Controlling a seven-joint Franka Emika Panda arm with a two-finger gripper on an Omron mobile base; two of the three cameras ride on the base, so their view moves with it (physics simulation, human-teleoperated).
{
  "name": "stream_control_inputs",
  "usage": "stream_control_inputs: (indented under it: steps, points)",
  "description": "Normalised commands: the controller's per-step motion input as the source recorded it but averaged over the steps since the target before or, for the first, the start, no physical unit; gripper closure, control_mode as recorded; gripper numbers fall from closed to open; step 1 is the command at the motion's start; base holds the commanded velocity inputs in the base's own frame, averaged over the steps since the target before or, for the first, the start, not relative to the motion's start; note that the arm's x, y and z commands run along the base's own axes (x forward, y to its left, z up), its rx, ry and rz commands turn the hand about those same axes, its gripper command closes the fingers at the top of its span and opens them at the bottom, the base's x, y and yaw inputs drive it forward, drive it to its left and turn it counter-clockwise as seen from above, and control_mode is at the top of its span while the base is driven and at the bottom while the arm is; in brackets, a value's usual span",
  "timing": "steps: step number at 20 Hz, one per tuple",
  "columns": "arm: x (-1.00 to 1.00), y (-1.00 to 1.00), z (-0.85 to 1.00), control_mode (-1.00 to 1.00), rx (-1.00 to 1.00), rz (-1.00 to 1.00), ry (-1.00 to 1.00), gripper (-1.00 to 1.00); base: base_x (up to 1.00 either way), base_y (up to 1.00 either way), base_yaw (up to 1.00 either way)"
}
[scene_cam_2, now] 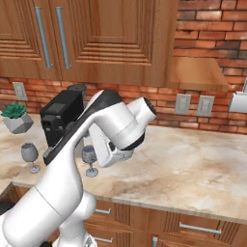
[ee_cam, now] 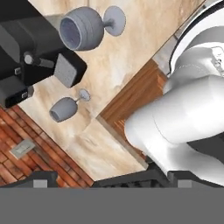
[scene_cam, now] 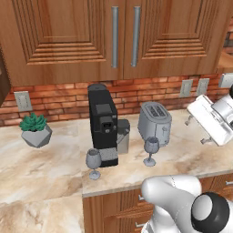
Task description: Retrieve the wine glasses from the counter and place one next to each plate.
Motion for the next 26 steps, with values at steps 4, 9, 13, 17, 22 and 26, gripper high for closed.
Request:
stream_control_inputs:
  steps: [4,9,13,17,22,26]
  points:
    - [0.21,0.00,-0.32,-1.00,0.00,-0.03,0.30,-1.00,0.00,0.00,0.00]
    - [0.22,0.00,-0.34,-1.00,0.08,-0.13,0.19,-1.00,0.00,0.00,0.00]
    - [0.07,0.00,-0.45,-1.00,0.22,-0.25,0.01,-1.00,0.00,0.00,0.00]
    - [0.19,0.00,-0.35,-1.00,0.08,-0.27,0.00,-1.00,0.00,0.00,0.00]
    - [0.19,0.00,-0.25,-1.00,0.00,-0.22,0.00,-1.00,0.00,0.00,0.00]
    - [0.14,-0.03,-0.19,-1.00,0.05,-0.07,0.00,-1.00,0.00,0.00,0.00]
